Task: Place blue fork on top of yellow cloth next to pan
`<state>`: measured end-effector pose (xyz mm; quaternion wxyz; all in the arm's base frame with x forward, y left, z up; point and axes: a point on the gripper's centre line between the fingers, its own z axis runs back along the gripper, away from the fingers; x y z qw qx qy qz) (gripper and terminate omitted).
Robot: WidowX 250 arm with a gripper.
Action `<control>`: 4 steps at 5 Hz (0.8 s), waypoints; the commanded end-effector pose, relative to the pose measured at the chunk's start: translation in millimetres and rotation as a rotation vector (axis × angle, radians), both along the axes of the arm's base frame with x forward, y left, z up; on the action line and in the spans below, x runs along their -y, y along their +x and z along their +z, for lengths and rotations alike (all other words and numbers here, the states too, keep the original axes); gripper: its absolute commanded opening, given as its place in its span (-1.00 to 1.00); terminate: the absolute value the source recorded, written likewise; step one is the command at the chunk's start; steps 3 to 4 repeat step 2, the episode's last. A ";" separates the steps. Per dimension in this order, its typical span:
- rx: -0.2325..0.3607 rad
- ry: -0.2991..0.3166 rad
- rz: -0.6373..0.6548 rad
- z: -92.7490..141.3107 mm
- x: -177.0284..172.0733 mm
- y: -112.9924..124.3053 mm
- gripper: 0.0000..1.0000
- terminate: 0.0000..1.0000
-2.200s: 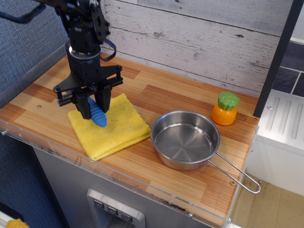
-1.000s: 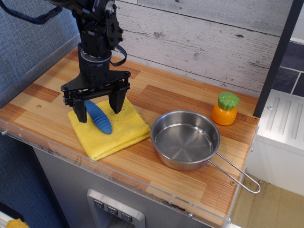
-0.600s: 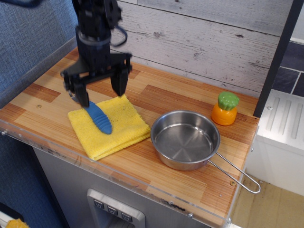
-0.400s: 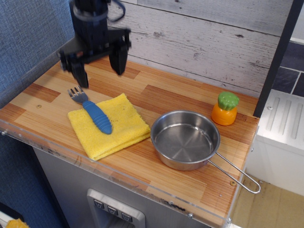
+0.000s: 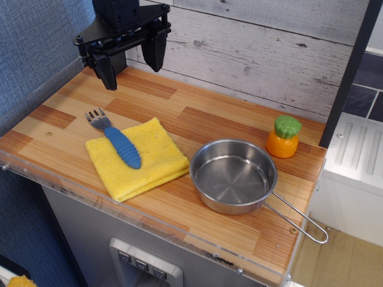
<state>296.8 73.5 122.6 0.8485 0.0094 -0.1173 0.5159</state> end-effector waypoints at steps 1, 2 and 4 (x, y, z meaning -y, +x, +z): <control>0.059 0.014 0.000 20.6 -2.3 1.1 1.00 -1.00; 0.059 0.014 0.000 20.6 -2.3 1.1 1.00 1.00; 0.059 0.014 0.000 20.6 -2.3 1.1 1.00 1.00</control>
